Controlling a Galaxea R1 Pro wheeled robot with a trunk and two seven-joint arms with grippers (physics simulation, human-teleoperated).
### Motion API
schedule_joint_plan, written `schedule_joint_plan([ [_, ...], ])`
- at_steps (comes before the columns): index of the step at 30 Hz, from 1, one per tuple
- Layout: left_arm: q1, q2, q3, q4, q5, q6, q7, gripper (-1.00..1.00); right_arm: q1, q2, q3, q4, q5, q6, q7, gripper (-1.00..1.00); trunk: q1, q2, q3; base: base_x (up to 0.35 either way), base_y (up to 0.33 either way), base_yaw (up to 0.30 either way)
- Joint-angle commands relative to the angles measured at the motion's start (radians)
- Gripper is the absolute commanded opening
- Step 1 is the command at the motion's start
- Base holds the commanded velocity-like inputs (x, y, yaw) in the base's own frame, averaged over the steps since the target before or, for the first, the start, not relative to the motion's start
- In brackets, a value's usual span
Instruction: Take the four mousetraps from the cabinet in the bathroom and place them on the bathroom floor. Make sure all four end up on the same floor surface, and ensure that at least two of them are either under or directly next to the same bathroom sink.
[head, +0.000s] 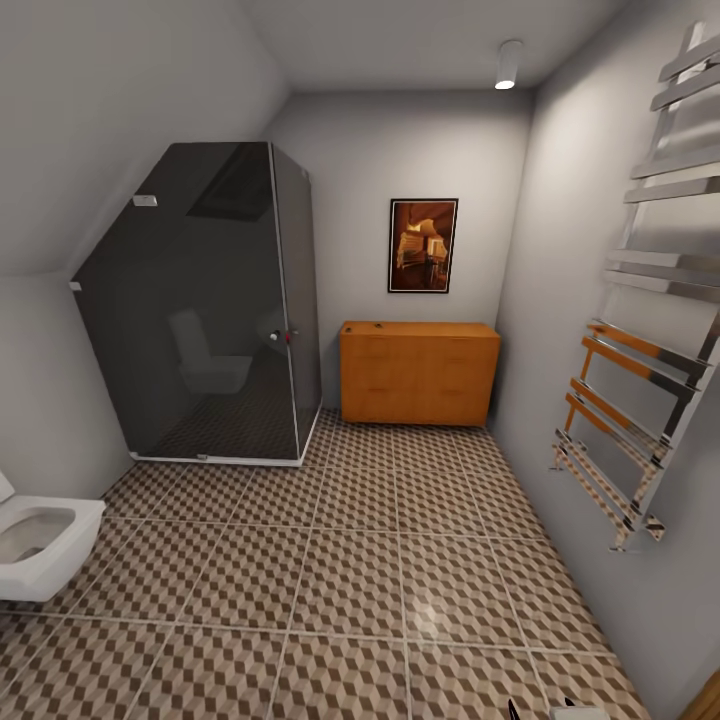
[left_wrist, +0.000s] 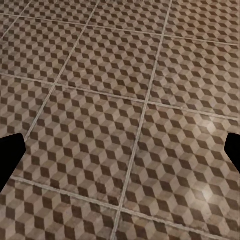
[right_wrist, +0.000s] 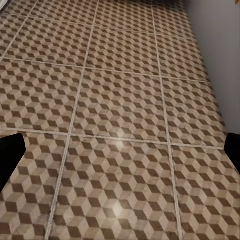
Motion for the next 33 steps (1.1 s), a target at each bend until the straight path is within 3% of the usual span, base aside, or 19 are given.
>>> schedule_joint_plan([
  [1,-0.001,0.000,-0.001,0.004,0.008,-0.006,-0.002,1.00,-0.001,0.000,0.009,0.004,-0.008,-0.005,0.001,1.00,0.000,-0.001,0.000,0.043,0.000,0.000],
  [10,-0.001,0.000,-0.001,0.003,0.008,-0.006,-0.003,1.00,-0.001,0.000,0.009,0.004,-0.009,-0.005,0.000,1.00,0.000,-0.001,0.000,0.212,0.000,0.000],
  [33,-0.001,0.000,-0.001,0.003,0.008,-0.006,0.003,1.00,-0.002,0.000,0.009,0.004,-0.009,-0.006,0.000,1.00,0.000,-0.001,0.000,0.320,0.000,0.000],
])
